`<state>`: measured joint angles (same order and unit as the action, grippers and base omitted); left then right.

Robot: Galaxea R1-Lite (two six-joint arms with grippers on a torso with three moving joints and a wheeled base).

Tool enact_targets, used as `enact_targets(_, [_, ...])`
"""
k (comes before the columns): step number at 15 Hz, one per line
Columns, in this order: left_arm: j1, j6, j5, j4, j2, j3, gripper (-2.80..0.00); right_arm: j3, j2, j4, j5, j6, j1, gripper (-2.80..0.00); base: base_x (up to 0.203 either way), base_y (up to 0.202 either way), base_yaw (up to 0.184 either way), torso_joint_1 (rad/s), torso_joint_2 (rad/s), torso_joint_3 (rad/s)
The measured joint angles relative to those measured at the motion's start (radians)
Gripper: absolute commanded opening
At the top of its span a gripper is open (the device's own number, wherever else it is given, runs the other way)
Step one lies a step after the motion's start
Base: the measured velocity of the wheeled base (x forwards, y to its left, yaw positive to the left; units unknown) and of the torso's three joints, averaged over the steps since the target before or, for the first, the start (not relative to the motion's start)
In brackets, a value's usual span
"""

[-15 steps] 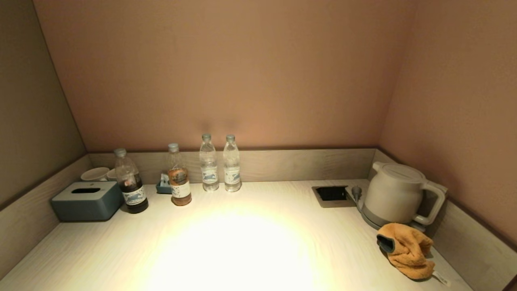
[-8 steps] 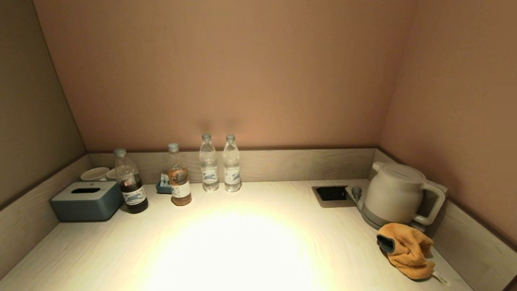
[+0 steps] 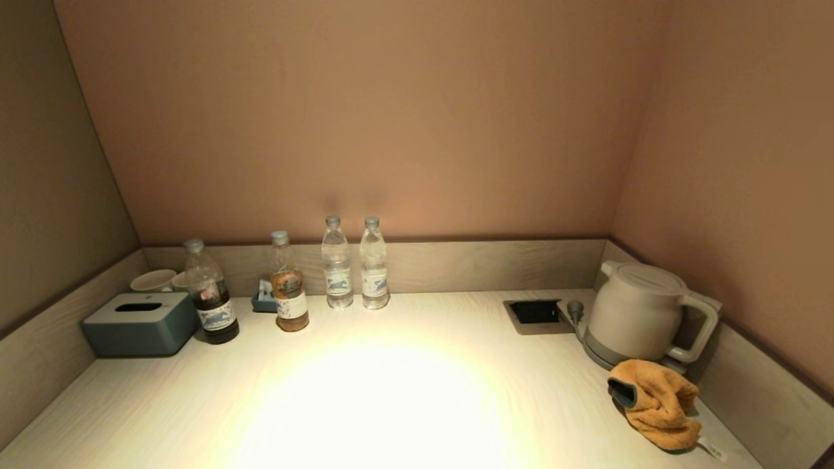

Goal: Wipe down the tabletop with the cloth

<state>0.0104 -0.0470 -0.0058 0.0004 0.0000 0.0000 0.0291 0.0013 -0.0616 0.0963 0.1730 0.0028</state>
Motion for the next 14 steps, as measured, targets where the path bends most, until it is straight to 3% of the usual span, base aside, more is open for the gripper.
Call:
enact_targets(9, [0.0,0.0,0.0,0.0,0.0,0.0,-2.8,-0.024,0.0,0.002,-0.091,-0.015,0.0,-2.8,0.0,0.0,0.0,0.0,0.0,0.0])
enact_targets(14, [0.0,0.0,0.0,0.0,0.0,0.0,-2.8,-0.027,0.0,0.046,-0.093,-0.105,0.0,-2.8,0.0,0.0,0.0,0.0,0.0,0.0])
